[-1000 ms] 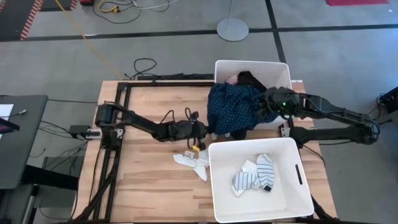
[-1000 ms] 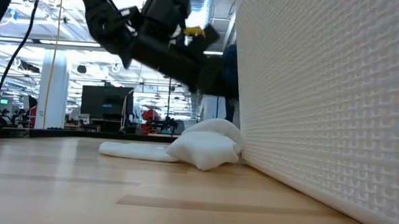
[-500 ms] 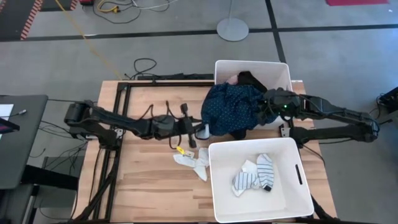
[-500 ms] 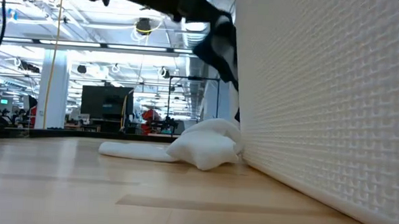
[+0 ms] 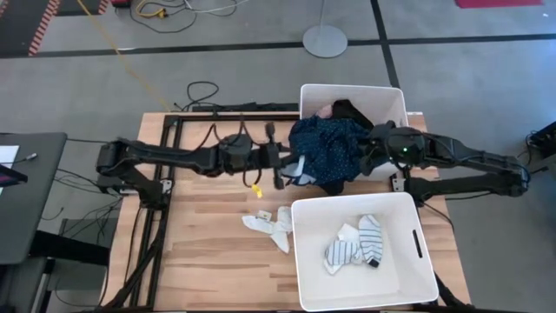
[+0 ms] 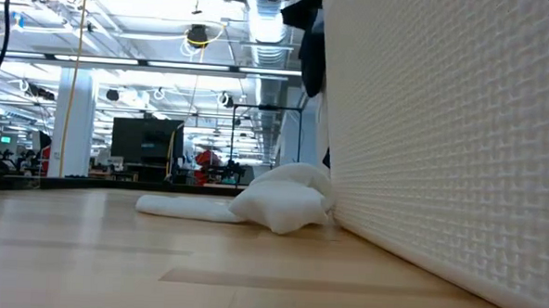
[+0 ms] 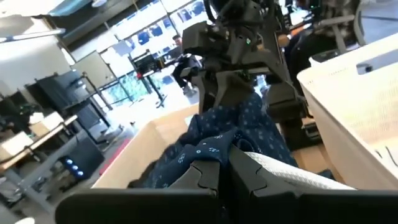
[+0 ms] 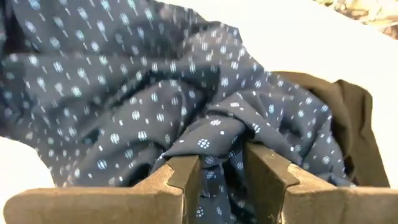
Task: Sort clothes
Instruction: Put the blue polo shirt into the top white laundry bin
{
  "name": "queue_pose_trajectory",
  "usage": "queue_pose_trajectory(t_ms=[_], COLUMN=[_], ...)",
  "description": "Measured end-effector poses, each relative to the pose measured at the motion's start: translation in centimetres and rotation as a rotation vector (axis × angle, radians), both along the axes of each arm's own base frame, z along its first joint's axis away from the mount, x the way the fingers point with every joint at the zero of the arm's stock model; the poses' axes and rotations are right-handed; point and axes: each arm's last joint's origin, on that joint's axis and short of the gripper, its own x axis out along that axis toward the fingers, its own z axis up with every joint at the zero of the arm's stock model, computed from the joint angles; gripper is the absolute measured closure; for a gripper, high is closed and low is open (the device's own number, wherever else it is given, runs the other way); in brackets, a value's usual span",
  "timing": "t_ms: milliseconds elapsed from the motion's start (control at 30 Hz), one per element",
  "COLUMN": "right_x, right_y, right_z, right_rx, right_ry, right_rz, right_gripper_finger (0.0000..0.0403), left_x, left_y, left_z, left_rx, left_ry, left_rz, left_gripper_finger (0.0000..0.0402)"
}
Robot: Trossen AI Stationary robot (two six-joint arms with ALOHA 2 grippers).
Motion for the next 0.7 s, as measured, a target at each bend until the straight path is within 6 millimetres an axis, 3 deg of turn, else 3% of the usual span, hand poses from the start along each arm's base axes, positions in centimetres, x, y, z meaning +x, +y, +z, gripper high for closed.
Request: queue_pose_trajectory(t_ms=[100, 400, 700], right_x=[-0.2, -0.8, -0.3], right_y=[0.0, -0.2, 0.7], right_z=[0.3, 0.6, 0.9], right_rx=[-0.019, -0.082, -0.133], right_ry=[-0.02, -0.03, -0.022], right_rz=[-0.016, -0.079, 0.065], right_gripper_finger=[0.0269, 0.0269, 0.026], left_x=[1.2, 4.9, 7.4], left_y=[1.1, 4.5, 7.0], left_z=[0.6, 0.0, 0.4], left_rx=[0.001, -0.006, -0.035], left_ry=[0.013, 0.064, 0.047], left_rz=[-0.017, -0.039, -0.084], left_gripper_finger=[0.0401, 0.0401, 0.0401])
